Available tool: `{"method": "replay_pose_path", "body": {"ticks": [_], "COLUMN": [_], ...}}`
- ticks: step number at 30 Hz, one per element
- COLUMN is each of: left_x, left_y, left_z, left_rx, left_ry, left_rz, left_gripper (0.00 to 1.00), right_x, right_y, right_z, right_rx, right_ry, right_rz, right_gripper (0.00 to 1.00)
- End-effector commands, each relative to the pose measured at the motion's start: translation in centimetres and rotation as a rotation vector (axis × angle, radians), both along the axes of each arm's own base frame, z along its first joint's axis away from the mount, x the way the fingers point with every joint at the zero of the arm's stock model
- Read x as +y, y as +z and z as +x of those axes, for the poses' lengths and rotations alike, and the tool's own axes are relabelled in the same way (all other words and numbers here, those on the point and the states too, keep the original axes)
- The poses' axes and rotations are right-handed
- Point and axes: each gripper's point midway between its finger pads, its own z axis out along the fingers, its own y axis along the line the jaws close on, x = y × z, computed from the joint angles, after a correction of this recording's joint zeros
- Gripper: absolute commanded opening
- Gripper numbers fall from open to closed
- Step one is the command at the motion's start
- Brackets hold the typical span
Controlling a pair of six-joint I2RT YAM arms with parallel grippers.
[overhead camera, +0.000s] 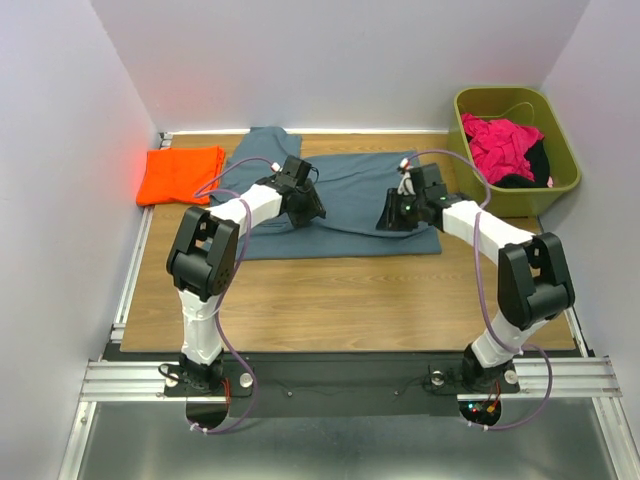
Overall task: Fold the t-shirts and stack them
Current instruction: Fold the tshirt
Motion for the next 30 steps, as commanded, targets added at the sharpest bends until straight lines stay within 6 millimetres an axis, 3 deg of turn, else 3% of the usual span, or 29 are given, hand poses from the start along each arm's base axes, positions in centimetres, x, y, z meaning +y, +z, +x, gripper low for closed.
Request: {"method": "replay_pose_path", "body": {"ticks": [1, 6, 10, 15, 21, 24, 30], "left_x": [-0.4, -0.3, -0.4, -0.2, 0.0, 0.0, 0.0], "left_y": [1.4, 1.0, 1.0, 0.7, 0.6, 0.5, 0.4], "left_z": [1.7, 2.2, 2.5, 2.3, 2.5, 2.4, 2.4], "left_rx": [-0.037, -0.03, -0.032, -0.026, -0.027, -0.027, -0.026], "left_ry": [0.002, 0.004, 0.002, -0.001, 0.0, -0.007, -0.014], "left_rz": [-0.02, -0.017, -0.02, -0.009, -0.009, -0.01, -0.009], "left_gripper": [0.56, 0.56, 0.56, 0.56, 0.57, 0.57, 0.57], "right_x": [2.5, 3.5, 2.7, 1.3, -3.0, -6.6, -11.2], "right_y": [-0.3, -1.8, -3.5, -4.0, -4.6, -4.9, -5.5], "right_z": [-1.2, -1.5, -1.1, 0.9, 3.8, 5.3, 6.6], "right_rx": [0.001, 0.055, 0.073, 0.049, 0.039, 0.036, 0.041], "right_ry": [0.119, 0.168, 0.142, 0.062, -0.084, -0.197, -0.338], "right_rz": [0.038, 0.066, 0.011, -0.058, -0.124, -0.166, -0.227], "right_gripper": [0.35, 0.35, 0.35, 0.34, 0.34, 0.34, 0.34]}}
